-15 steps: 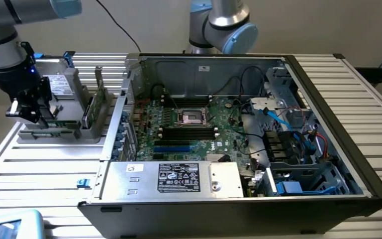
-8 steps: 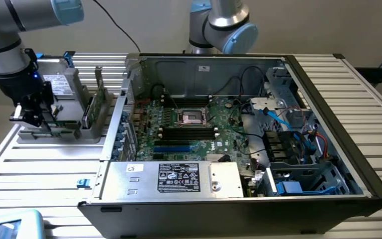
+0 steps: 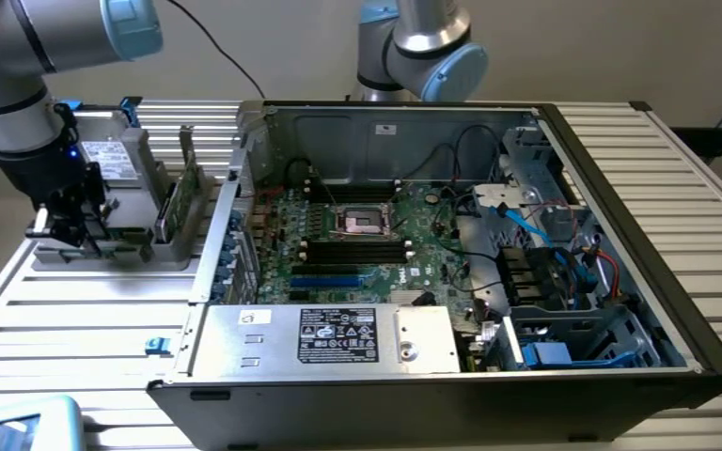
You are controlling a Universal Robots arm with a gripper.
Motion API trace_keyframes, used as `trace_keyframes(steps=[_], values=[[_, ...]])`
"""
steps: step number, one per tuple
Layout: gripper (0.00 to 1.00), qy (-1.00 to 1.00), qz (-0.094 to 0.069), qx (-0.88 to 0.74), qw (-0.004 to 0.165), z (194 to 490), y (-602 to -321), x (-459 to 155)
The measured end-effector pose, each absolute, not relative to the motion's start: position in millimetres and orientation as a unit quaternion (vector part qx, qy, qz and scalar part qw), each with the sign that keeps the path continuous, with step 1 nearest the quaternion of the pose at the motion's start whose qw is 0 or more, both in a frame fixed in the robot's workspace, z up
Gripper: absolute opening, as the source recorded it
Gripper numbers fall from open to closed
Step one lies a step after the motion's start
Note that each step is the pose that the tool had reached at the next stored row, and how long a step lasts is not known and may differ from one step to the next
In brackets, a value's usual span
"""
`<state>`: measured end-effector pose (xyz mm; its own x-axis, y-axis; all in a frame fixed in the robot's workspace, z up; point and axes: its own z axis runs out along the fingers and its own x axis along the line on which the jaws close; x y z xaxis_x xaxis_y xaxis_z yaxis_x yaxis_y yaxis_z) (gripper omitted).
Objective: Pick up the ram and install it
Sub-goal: 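Pick up the ram and move it above insertion slot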
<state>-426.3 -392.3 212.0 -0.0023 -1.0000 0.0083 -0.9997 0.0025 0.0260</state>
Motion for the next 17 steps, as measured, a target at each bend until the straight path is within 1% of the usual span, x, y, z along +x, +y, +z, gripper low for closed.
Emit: trace_keyframes(steps=[17], values=[[0.37, -0.709, -0.007, 0.705, 0.012, 202.6, -388.2, -426.1]])
